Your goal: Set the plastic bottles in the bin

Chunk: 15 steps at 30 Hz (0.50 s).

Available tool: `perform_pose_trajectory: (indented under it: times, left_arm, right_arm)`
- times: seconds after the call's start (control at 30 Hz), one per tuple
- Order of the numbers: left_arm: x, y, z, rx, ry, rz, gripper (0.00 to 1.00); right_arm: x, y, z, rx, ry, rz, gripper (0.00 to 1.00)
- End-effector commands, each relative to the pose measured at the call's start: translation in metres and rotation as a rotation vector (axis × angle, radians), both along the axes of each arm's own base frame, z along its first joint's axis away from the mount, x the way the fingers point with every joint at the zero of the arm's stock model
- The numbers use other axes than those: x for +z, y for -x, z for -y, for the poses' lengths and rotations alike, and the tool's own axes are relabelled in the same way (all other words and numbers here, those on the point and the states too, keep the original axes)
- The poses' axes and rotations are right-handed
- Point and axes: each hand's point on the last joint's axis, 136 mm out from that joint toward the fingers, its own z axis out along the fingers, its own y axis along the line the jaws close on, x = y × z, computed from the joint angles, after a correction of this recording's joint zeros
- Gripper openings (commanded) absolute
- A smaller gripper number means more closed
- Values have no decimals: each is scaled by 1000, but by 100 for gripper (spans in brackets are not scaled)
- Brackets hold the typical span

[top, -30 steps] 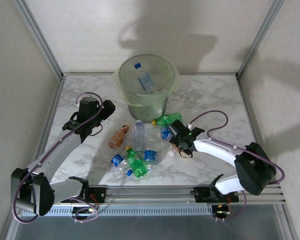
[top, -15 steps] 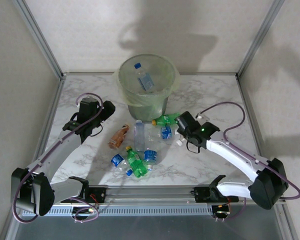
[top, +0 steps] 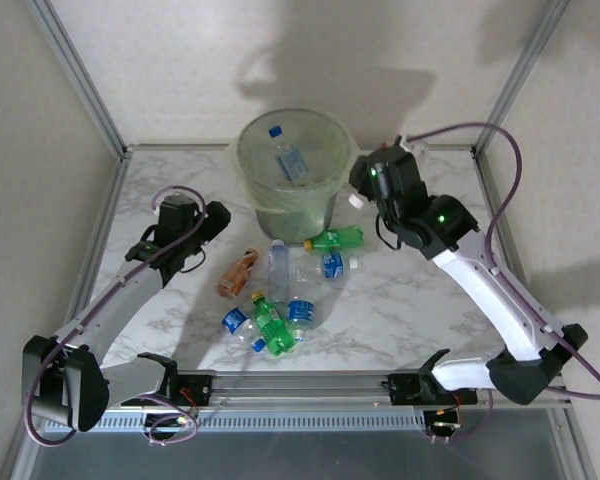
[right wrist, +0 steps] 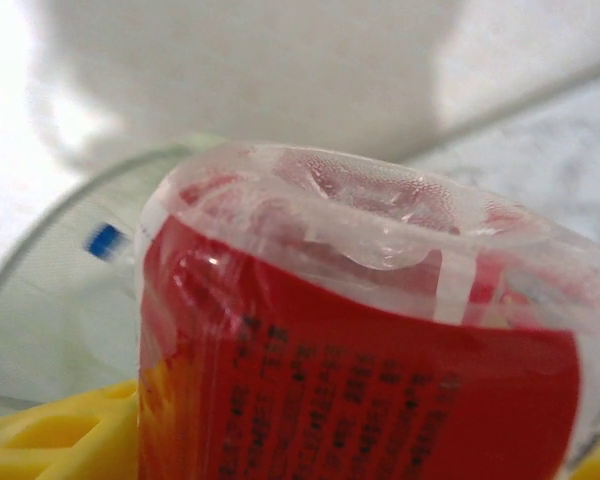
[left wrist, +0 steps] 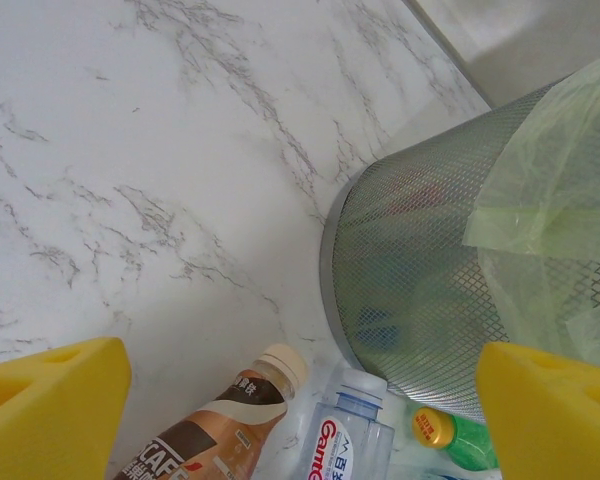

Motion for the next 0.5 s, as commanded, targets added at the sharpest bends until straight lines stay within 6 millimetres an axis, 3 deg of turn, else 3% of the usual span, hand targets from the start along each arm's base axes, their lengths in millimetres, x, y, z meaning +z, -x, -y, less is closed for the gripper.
perform_pose_trajectory:
  times: [0.0, 0.1, 0.2, 0.47]
  left_arm:
    - [16, -3, -2, 15, 19, 29, 88]
    - [19, -2, -4, 19, 19, 33, 89]
    - [22, -2, -5, 22, 10, 34, 89]
    - [25, -3, -9, 27, -4, 28, 89]
  right_arm:
    - [39, -24, -24, 101, 107, 114, 66]
    - [59, -46, -45, 151, 183, 174, 66]
    - [66, -67, -66, 196, 240, 208, 65]
    - [52, -114, -102, 231, 352, 229, 65]
